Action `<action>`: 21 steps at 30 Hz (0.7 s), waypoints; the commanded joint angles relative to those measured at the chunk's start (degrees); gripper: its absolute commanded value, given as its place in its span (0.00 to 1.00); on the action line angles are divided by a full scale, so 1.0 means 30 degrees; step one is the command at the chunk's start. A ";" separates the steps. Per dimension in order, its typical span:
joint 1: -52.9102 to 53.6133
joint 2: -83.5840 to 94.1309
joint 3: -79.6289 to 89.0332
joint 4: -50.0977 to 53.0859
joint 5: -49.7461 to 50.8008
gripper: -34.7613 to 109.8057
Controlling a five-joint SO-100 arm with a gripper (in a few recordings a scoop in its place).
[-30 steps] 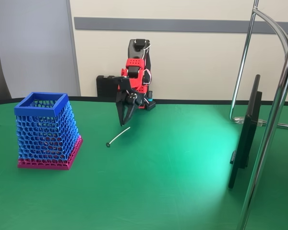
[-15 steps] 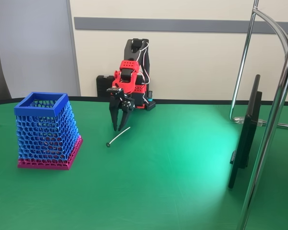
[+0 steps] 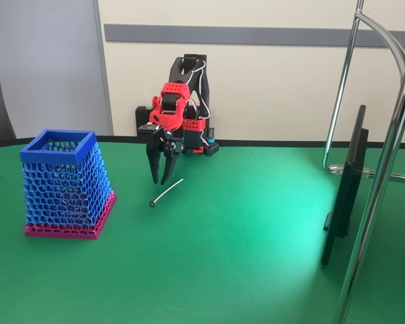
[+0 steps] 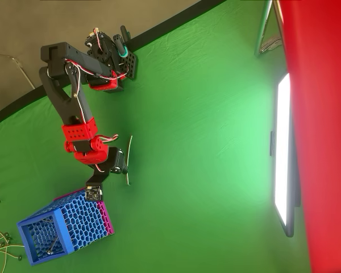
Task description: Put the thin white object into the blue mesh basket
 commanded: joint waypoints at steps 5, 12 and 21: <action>-0.0117 -0.1436 -0.2695 0.1318 0.0000 0.34; 0.0029 -0.3311 -0.3809 0.1201 -0.0029 0.34; 0.0439 -0.4688 -0.5449 0.1553 -0.0264 0.34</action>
